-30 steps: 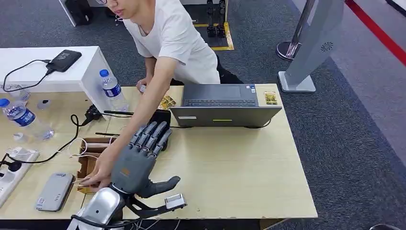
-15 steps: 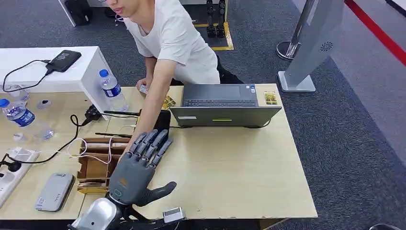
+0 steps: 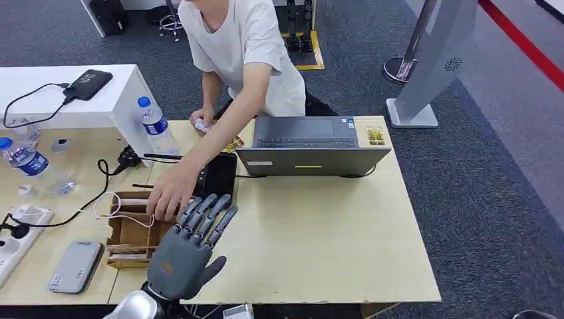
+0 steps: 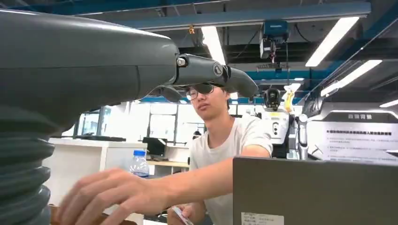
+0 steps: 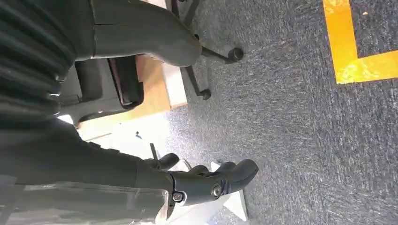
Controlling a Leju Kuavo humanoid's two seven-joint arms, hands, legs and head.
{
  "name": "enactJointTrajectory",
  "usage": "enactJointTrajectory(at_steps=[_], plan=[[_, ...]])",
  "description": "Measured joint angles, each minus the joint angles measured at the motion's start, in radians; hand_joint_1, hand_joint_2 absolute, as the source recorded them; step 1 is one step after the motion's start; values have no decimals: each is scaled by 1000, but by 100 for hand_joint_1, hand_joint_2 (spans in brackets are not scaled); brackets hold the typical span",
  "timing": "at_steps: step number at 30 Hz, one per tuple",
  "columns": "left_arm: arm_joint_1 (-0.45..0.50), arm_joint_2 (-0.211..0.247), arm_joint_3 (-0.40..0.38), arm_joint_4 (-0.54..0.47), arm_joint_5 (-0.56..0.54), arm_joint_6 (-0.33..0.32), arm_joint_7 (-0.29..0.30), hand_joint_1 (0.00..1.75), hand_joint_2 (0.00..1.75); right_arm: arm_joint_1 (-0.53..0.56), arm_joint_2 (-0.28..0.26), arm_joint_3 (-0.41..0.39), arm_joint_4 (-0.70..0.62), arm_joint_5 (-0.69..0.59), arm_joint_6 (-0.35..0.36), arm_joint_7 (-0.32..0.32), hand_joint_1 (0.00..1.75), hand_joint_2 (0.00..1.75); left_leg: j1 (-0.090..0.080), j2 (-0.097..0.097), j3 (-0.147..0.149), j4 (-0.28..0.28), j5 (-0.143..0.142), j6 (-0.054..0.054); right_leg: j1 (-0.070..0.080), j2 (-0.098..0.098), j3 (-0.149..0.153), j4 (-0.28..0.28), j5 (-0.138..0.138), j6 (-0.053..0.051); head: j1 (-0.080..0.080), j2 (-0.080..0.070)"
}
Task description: Pass the card to the sensor for recognition and then transmit it.
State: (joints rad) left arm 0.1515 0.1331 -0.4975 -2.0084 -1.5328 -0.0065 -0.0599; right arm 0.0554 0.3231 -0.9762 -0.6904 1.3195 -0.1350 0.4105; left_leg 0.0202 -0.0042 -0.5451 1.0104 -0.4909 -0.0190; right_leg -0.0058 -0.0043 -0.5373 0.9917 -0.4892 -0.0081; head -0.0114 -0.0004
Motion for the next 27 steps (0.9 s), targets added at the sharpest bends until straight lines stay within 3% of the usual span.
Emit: enactJointTrajectory(at_steps=[3,9,14,18,27], plan=[[8,5,-8,-11,0,5,1,0,175,0,0,2,-1,-6,0,5,0,175,0,0,0,0,0,0,0,0,0,0,0,0,0,0],[17,55,-76,-54,0,12,73,0,175,1,-3,44,-21,-75,-1,58,0,175,0,1,0,0,0,0,0,1,-1,0,0,0,0,0],[18,58,-81,-55,0,12,77,0,175,1,-3,47,-22,-78,-1,61,0,175,0,1,0,0,0,0,0,1,-1,0,0,0,0,0],[52,151,-170,-72,0,8,178,0,175,21,-5,125,-60,-141,-1,105,0,175,0,2,-1,0,0,0,0,3,-2,0,0,0,0,0],[72,222,-197,-73,1,7,212,0,175,48,-5,176,-84,-164,-2,113,0,175,0,2,-2,0,0,0,0,3,-3,0,0,0,0,0]])
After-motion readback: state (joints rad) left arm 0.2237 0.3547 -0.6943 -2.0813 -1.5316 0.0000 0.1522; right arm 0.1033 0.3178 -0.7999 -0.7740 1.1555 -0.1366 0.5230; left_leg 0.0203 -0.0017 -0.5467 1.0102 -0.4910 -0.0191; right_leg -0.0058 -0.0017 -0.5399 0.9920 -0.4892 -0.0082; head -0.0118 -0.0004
